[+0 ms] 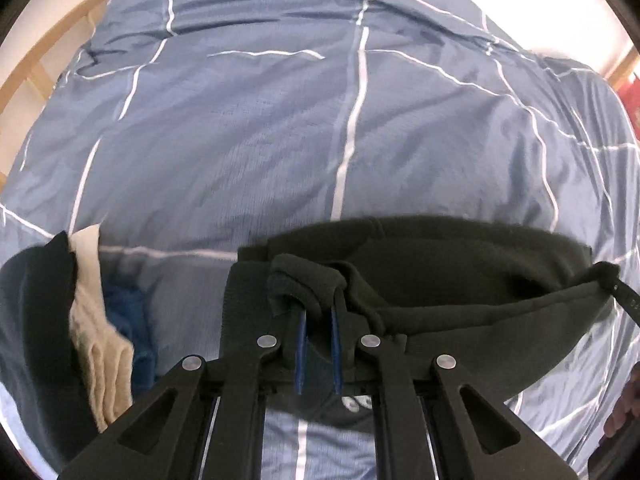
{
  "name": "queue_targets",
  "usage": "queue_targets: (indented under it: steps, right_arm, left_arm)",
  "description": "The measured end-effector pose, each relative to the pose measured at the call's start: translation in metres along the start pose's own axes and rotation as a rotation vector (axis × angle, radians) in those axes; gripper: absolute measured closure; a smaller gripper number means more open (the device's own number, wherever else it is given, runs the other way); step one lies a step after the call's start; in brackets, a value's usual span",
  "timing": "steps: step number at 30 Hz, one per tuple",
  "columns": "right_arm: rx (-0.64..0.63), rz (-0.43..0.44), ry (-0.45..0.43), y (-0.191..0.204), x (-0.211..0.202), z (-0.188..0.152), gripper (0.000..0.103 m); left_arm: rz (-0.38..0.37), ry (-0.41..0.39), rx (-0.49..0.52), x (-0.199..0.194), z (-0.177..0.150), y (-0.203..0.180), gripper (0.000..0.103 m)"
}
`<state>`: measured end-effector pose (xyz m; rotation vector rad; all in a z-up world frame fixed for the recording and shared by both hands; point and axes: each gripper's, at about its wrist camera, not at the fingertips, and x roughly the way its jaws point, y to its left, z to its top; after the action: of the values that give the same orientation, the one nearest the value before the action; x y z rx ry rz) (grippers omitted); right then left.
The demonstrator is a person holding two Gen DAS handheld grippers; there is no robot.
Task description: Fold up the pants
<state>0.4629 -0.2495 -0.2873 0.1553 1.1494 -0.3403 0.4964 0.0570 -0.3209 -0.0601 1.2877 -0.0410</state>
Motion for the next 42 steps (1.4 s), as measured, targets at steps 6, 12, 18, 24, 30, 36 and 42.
queue_targets:
  steps: [6,12,18,24,30,36,42]
  right_arm:
    - [-0.018,-0.016,0.064,0.013,0.038,0.026,0.093]
    - [-0.038,-0.011,0.102,0.021,0.06,0.035,0.077]
    - [-0.056,0.025,0.042,0.019,0.033,0.033,0.045]
    - [-0.161,0.047,-0.026,0.011,-0.012,0.024,0.045]
    - [-0.257,0.052,-0.046,-0.024,-0.033,0.008,0.045]
    - [-0.322,0.036,-0.03,-0.065,-0.027,0.004,0.045]
    - [-0.346,0.039,-0.028,-0.092,-0.006,0.011,0.045]
  left_arm:
    - [0.007,0.054,-0.029,0.028,0.017,0.002,0.088]
    - [0.013,0.085,0.015,0.03,0.025,-0.003,0.08]
    - [0.11,-0.109,0.165,-0.026,0.019,-0.018,0.013]
    - [0.113,-0.212,0.377,-0.073,0.005,-0.043,0.013]
    - [-0.007,-0.251,0.607,-0.083,-0.017,-0.098,0.014]
    - [-0.138,-0.219,0.718,-0.06,-0.018,-0.148,0.014]
    - [-0.171,-0.156,0.736,-0.028,0.002,-0.187,0.017]
